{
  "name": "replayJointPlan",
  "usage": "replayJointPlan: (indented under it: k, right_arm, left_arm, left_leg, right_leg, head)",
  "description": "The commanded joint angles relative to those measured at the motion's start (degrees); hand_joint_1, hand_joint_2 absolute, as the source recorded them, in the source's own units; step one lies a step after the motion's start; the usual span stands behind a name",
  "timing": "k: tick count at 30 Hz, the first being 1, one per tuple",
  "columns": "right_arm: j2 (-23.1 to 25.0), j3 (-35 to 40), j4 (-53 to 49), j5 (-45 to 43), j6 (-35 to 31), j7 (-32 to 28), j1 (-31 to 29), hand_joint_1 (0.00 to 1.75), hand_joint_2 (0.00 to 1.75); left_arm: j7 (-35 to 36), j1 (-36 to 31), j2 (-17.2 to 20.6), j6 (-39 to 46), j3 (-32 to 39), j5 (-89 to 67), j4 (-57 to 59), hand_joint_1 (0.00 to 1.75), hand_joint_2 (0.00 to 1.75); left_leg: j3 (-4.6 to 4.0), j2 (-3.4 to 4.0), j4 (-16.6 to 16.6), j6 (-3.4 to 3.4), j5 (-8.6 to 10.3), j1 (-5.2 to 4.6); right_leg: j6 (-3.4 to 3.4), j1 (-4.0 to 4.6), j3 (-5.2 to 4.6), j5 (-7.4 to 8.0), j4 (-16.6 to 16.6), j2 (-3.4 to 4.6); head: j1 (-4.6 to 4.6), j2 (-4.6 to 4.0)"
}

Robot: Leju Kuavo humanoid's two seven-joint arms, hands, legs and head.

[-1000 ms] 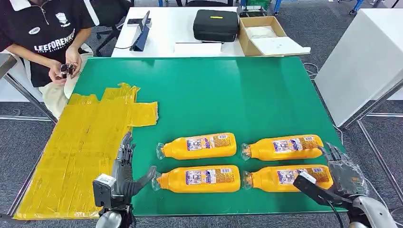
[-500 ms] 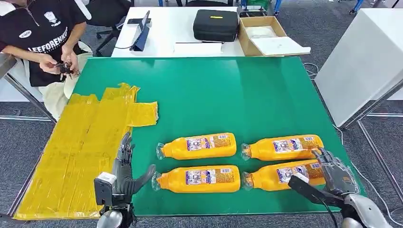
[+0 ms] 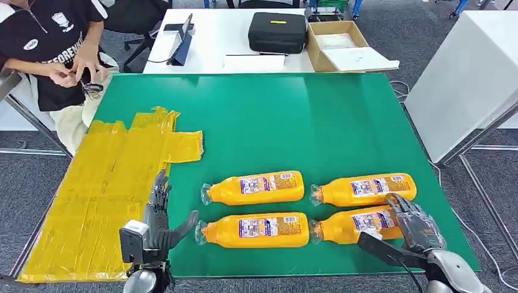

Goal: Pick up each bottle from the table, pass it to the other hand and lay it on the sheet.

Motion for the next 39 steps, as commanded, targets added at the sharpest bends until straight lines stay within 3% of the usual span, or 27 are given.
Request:
replayJointPlan:
  k: [1, 6, 15, 23, 34, 36, 37, 38, 39]
  right_arm:
    - [-0.73, 7.03, 4.81, 0.61, 2.53, 0.79, -3.54, 0.0, 1.75]
    - [-4.27, 11.29, 7.64, -2.44, 5.51, 0.31, -6.4, 0.0, 1.75]
    - [-5.04, 12.89, 7.03, -3.87, 7.18, 0.92, -5.85, 0.0, 1.75]
    - [-12.79, 21.22, 8.46, -12.81, 12.45, -0.63, -11.23, 0.0, 1.75]
    - [-12.62, 23.39, 5.26, -13.57, 11.53, 1.16, -7.79, 0.05, 1.75]
    - [-12.21, 23.97, 5.39, -13.54, 11.46, 1.16, -8.32, 0.14, 1.75]
    - [-11.51, 24.72, 6.38, -13.08, 10.92, 1.19, -9.0, 0.28, 1.75]
    - [-10.67, 25.38, 7.42, -12.62, 10.12, 1.37, -9.59, 0.58, 1.75]
    - [-10.06, 25.67, 8.01, -12.36, 9.34, 1.5, -9.87, 1.05, 1.75]
  left_arm:
    - [0.35, -2.4, -0.19, -0.32, 0.97, 0.27, 5.21, 0.0, 1.75]
    - [0.36, -2.66, -0.35, -0.26, 1.43, 1.18, 6.5, 0.0, 1.75]
    - [0.35, -3.02, -0.38, -0.42, 1.46, 1.43, 7.12, 0.0, 1.75]
    - [-0.2, -3.06, -0.25, 0.98, 1.44, 4.11, 9.33, 0.0, 1.75]
    - [-0.2, -2.79, -0.32, 1.31, 1.19, 4.99, 9.81, 0.0, 1.75]
    - [-0.2, -3.28, -0.57, 1.38, 1.22, 5.15, 10.67, 0.0, 1.75]
    - [-0.2, -3.5, -0.66, 1.55, 1.22, 5.21, 11.11, 0.0, 1.75]
    - [-0.2, -3.61, -0.7, 1.62, 1.22, 5.28, 11.3, 0.0, 1.75]
    - [-0.2, -3.63, -0.69, 1.51, 1.23, 5.32, 11.47, 0.0, 1.75]
  left_leg:
    - [0.17, 0.07, -0.05, -0.19, -0.04, 0.08]
    - [0.27, 0.1, -0.05, -0.29, -0.07, 0.11]
    - [0.3, 0.03, -0.08, -0.25, -0.04, 0.1]
    - [0.35, 0.19, -0.03, -0.16, -0.04, 0.05]
    - [0.56, 0.03, -0.09, -0.36, -0.1, 0.18]
    - [0.49, -0.02, -0.07, -0.29, -0.05, 0.16]
    - [0.41, 0.0, -0.07, -0.21, -0.02, 0.11]
    - [0.4, 0.03, -0.04, -0.15, -0.02, 0.1]
    - [0.52, 0.01, -0.08, -0.39, -0.05, 0.19]
  right_leg:
    - [-0.11, 0.08, 0.18, 0.0, -0.1, 0.02]
    - [-0.17, 0.11, 0.28, -0.01, -0.14, 0.02]
    - [-0.16, 0.1, 0.31, -0.02, -0.15, -0.04]
    - [-0.09, 0.05, 0.32, 0.01, -0.09, 0.04]
    - [-0.24, 0.2, 0.62, -0.08, -0.23, -0.14]
    - [-0.19, 0.17, 0.55, -0.04, -0.21, -0.17]
    - [-0.14, 0.12, 0.44, -0.01, -0.17, -0.13]
    - [-0.11, 0.12, 0.42, -0.01, -0.14, -0.09]
    - [-0.25, 0.2, 0.59, -0.02, -0.25, -0.17]
  head:
    - [0.02, 0.02]
    - [0.02, 0.02]
    - [0.0, 0.0]
    - [0.02, 0.02]
    - [0.0, 0.0]
    - [0.0, 0.0]
    - [0.0, 0.0]
    - [0.02, 0.02]
    - [0.02, 0.0]
